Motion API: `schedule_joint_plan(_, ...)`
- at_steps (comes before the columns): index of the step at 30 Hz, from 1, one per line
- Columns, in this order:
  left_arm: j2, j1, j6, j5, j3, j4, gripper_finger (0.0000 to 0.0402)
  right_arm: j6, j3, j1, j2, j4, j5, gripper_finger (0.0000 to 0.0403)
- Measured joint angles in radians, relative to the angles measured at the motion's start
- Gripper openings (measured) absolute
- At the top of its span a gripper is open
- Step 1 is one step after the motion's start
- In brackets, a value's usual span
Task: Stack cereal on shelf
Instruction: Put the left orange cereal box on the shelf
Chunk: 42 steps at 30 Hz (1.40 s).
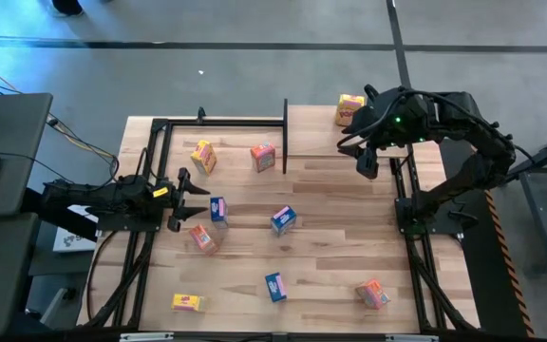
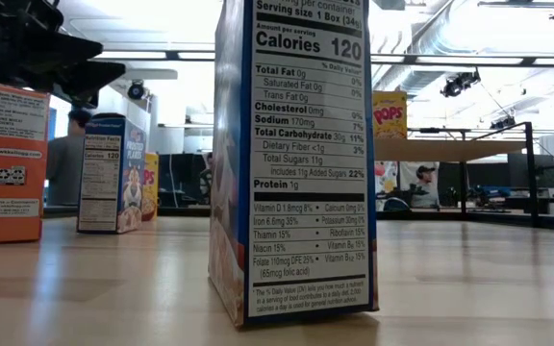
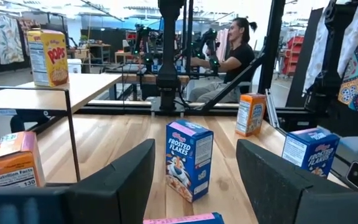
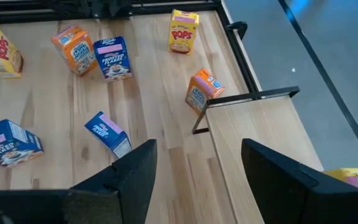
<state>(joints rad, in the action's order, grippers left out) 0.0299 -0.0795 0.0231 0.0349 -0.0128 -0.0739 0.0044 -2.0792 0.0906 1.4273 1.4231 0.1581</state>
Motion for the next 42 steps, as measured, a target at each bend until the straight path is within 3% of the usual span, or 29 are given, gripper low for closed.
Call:
schedule_joint_plan(13,0.000,0.001,0.003,0.103,0.000,-0.078,0.0279,0.000,0.000,0.000,0.000,0.000,0.000,0.0226)
schedule_joint_plan(19,0.000,0.000,0.154,0.124,0.000,-0.087,0.0279,0.000,0.000,0.000,0.000,-0.005,0.001,0.0226)
schedule_joint_plan(26,0.000,0.000,0.176,0.159,-0.002,-0.251,0.0278,-0.018,0.000,0.000,0.000,-0.056,0.000,0.0226)
schedule_joint_plan(30,0.007,0.000,0.141,0.145,-0.067,-0.254,0.0278,-0.086,0.000,0.000,0.000,-0.080,-0.014,0.0226)
schedule_joint_plan(35,0.087,0.000,0.139,0.144,-0.205,-0.126,0.0278,-0.116,0.000,0.000,0.000,-0.086,-0.018,0.0226)
schedule_joint_plan(42,0.280,-0.001,0.140,0.101,-0.446,0.185,0.0278,-0.117,0.000,0.000,0.000,-0.071,-0.038,0.0226)
